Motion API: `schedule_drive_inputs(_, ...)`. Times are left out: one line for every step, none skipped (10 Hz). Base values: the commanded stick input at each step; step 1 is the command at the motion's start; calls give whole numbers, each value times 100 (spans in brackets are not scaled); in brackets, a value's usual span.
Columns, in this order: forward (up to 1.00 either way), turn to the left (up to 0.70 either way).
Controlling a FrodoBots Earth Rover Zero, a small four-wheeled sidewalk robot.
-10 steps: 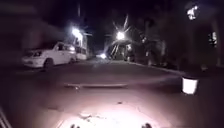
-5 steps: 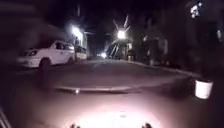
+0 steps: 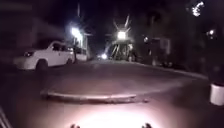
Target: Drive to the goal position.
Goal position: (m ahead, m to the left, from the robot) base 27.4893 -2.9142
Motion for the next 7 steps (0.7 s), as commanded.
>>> schedule_drive_inputs(70,0)
schedule_drive_inputs(70,0)
schedule_drive_inputs(70,0)
schedule_drive_inputs(70,0)
schedule_drive_inputs(70,0)
schedule_drive_inputs(70,0)
schedule_drive_inputs(70,0)
